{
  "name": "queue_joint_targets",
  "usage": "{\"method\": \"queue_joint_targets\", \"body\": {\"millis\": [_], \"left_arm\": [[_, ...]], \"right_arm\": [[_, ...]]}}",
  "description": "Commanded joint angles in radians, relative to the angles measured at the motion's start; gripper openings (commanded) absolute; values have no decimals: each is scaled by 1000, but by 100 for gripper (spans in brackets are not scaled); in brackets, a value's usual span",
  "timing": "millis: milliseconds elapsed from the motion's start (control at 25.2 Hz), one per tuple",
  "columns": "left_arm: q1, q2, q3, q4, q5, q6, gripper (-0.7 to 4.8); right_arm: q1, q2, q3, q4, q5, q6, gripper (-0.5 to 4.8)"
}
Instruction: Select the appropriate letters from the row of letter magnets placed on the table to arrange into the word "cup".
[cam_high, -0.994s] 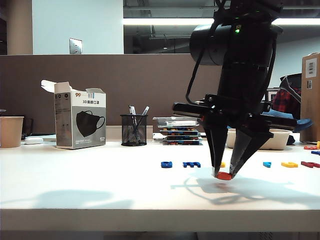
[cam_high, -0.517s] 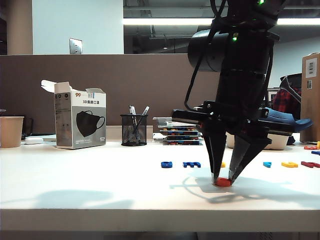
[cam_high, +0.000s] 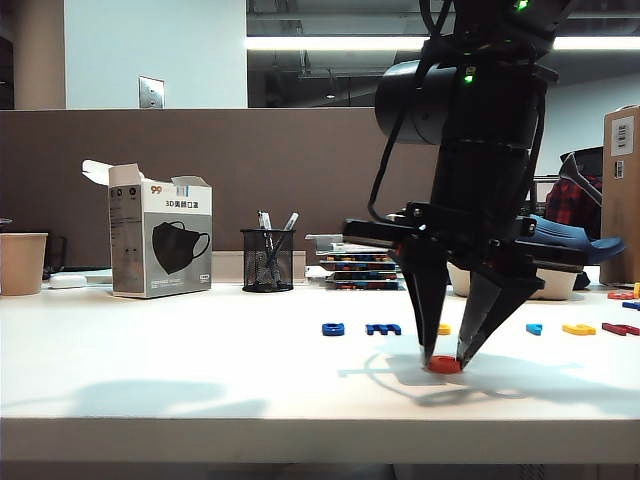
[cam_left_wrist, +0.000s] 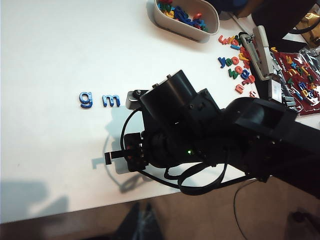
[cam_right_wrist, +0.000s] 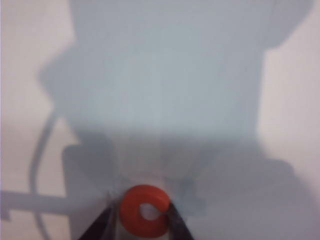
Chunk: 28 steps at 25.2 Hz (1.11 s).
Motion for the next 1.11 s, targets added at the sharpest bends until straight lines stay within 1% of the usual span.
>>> {"method": "queue_joint_targets", "body": {"millis": [40,79,199,278,397,477,596,795,914,1113], "left_arm": [[0,-2,4,0,-7,5,-5],[0,-2,4,0,-7,5,-5],[0,-2,4,0,-7,5,-5],[0,-2,4,0,-7,5,-5],[0,-2,4,0,-7,5,-5],[0,-2,4,0,-7,5,-5],[0,-2,4,0,-7,5,-5],[0,-2,4,0,-7,5,-5],[0,-2,4,0,-7,5,-5],[0,-2,4,0,-7,5,-5]], "right_arm": [[0,3,-1,-2,0,3,165],[0,3,0,-2,0,3,178],[0,2,0,-2,0,3,183],[0,2,0,-3,-2,3,221],[0,2,0,-5,-43,3,222],[0,1,2,-6,-45,3,223],[-1,1,11,-8,-44,2,257],[-5,1,42,-21,-37,2,257],[-11,1,71,-48,-14,-3,258],[-26,0,146,-115,12,-45,266]]}}
